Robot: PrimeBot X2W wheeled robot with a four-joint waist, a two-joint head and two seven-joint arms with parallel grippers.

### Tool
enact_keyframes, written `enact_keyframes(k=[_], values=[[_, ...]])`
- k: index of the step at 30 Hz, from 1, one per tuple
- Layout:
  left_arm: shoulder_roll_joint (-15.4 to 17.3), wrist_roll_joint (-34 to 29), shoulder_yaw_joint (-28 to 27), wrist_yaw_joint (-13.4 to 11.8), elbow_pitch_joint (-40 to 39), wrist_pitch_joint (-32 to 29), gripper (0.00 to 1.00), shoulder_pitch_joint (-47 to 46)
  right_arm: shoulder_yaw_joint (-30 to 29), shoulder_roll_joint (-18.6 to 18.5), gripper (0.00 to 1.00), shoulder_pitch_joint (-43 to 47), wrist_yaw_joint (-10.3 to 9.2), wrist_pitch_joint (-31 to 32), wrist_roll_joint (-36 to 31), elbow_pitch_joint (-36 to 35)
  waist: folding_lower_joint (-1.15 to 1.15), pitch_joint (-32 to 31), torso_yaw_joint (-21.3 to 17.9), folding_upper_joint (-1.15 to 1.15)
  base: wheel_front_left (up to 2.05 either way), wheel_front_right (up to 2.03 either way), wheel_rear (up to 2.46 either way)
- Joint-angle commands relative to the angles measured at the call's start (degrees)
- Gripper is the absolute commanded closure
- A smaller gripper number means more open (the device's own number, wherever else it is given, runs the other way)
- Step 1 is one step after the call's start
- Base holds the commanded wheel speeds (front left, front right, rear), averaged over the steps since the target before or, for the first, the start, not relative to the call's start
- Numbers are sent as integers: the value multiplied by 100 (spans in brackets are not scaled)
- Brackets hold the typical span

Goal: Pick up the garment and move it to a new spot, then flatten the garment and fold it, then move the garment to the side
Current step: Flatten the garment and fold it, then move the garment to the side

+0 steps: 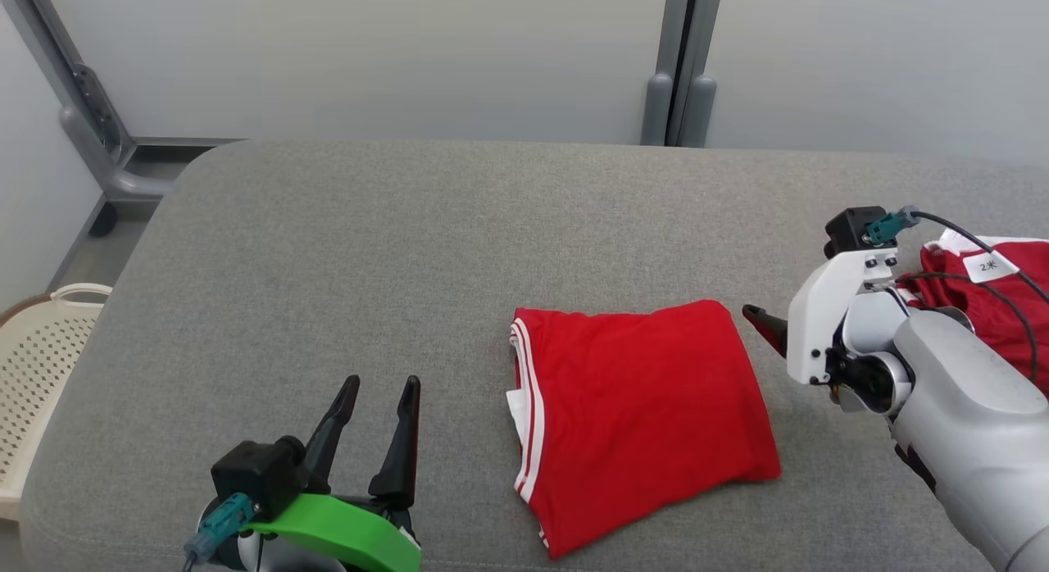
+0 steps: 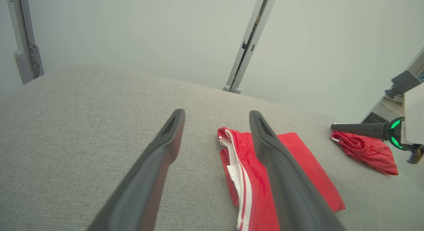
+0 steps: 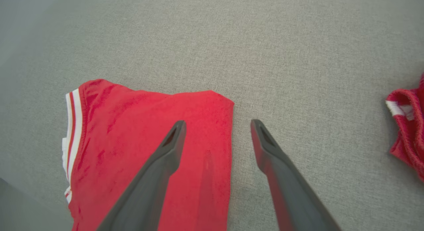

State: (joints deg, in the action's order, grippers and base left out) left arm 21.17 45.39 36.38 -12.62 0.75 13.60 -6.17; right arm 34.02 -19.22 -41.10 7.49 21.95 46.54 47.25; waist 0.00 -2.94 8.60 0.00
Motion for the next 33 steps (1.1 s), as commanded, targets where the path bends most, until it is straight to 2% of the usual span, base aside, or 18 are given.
enact_keyframes(k=[1,4,11,23,30,31,32,33], values=[[40,-57,-23,-9,-16,-14,0,-12,5,-39,0,91,-1,6,53,-52,0,115,-52,0,0,0,0],[112,-117,-24,-45,-152,-78,0,-162,-50,-253,0,345,-1,127,122,-363,0,367,-4,0,0,0,0],[179,-218,-53,-82,-327,-154,0,-427,-228,-373,0,502,-1,337,224,-563,0,846,243,0,0,0,0],[99,-241,-65,-78,-291,-106,0,-586,-415,-296,0,521,-1,759,315,-352,0,1141,595,0,0,0,0],[95,-223,-105,-53,-263,-73,0,-638,-478,-109,1,440,-1,736,219,-110,0,1263,658,0,0,0,0],[93,-224,-107,-50,-260,-67,0,-649,-469,-65,25,440,-1,742,222,-102,0,1276,661,0,0,0,0],[92,-225,-109,-49,-255,-61,0,-656,-450,-33,54,440,0,752,218,-98,0,1287,662,0,0,0,0],[90,-226,-112,-50,-248,-59,0,-659,-411,-8,63,433,0,773,216,-108,0,1294,662,0,0,0,0]])
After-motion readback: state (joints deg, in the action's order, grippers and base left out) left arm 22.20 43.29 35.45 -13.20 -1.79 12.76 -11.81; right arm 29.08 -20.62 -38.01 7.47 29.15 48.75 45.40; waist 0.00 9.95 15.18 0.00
